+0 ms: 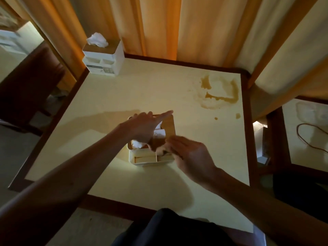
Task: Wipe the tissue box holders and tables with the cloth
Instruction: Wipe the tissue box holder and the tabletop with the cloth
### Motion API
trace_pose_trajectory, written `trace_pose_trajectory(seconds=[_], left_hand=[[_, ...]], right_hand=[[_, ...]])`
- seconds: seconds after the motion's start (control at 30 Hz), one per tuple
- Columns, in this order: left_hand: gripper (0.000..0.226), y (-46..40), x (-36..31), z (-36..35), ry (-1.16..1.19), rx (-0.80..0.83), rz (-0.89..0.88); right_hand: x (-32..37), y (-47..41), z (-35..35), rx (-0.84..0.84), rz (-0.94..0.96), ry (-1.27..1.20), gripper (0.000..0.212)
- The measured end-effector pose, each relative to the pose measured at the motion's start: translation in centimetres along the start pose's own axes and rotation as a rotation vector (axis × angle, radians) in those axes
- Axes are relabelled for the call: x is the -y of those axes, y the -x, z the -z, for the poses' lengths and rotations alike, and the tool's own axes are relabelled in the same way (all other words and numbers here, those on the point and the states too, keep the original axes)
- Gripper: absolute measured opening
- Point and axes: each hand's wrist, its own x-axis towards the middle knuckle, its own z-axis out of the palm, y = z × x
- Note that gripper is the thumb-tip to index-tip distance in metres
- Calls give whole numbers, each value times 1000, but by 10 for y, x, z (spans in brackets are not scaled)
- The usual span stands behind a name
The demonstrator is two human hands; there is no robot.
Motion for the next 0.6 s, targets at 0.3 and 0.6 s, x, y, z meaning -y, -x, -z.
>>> trace_pose_trajectory(seconds=[0.3, 0.6], left_hand=[[148, -2, 2, -1, -39, -11, -31], [144, -2, 5, -5, -82, -37, -48]], right_hand=[[-20, 48, -32, 307, -39, 206, 28], [7, 6, -17, 760, -157, 212, 23]])
